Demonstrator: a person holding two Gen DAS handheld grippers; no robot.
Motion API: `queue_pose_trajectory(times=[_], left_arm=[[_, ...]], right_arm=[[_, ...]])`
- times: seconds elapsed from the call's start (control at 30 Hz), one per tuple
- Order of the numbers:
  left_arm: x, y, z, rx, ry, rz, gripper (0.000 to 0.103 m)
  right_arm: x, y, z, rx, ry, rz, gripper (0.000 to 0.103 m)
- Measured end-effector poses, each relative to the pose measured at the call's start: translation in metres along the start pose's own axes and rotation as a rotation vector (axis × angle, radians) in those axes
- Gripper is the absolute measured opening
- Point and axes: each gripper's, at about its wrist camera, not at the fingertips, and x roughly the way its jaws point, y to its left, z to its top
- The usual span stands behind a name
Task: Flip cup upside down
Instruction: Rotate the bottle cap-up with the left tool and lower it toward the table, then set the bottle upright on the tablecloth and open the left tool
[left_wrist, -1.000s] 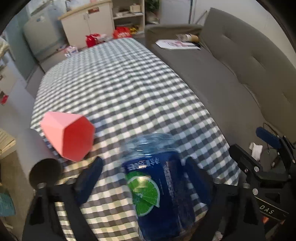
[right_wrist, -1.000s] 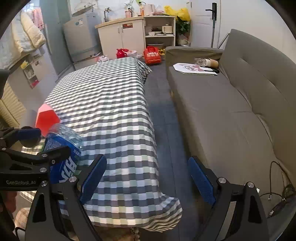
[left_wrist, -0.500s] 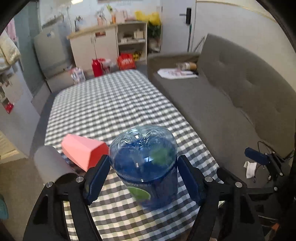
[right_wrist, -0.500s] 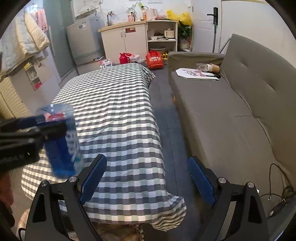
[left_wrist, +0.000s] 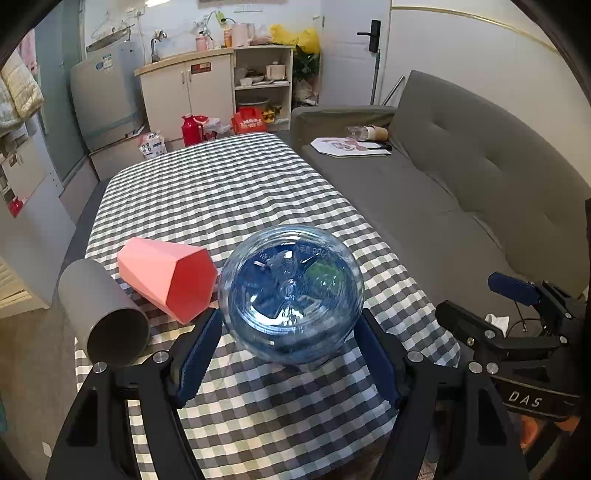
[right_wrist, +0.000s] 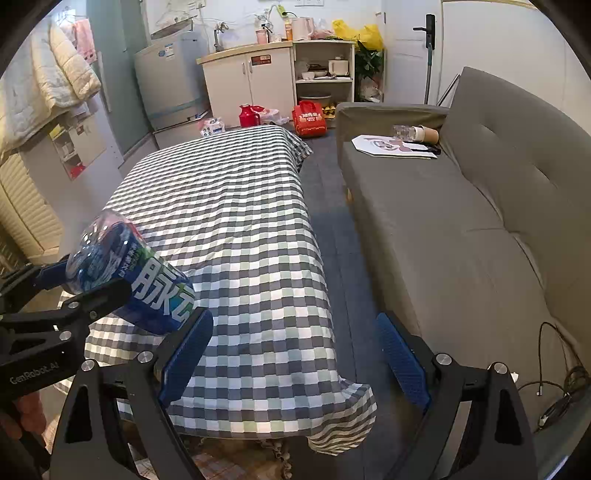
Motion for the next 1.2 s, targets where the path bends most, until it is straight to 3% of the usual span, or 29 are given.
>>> queue_pose_trajectory(times=[0.53,0.6,0.63,0.77,0.83,0.97,1.1,1.2], left_arm=[[0.043,-0.003,-0.021,-0.033,0.012,-0.063,0.079],[0.051,-0.005,-0.023,-0.027,0.031,-0.048,0.076],[0.055,-0.006,-0.025,-0.019,0.038,-0.03,0.067],[0.054,-0.008,-0.027,0.005,0.018,0.003,0.067],[0.052,-0.01,-0.028,0.028,0.004,0.066,0.067],[0.051,-0.002,-0.029,-0.018,0.009,0.039,0.067],[0.05,-0.001,-0.033,-0.011,0.026,0.064,0.077],[0.045,-0.001,-0.039,-0.008,0.045,0.064,0.079]], right_arm=[[0.013,-0.012,-0.007,0.026,0.022,0.003,0.09],[0.015,-0.013,-0.009,0.027,0.028,0.0,0.09],[0.016,-0.012,-0.01,0.028,0.03,-0.001,0.09],[0.017,-0.013,-0.01,0.027,0.035,-0.005,0.09],[0.018,-0.014,-0.01,0.029,0.037,-0.006,0.09],[0.019,-0.013,-0.011,0.027,0.037,-0.003,0.09],[0.014,-0.01,-0.011,0.025,0.029,0.009,0.09],[0.008,-0.009,-0.01,0.026,0.019,0.011,0.09]])
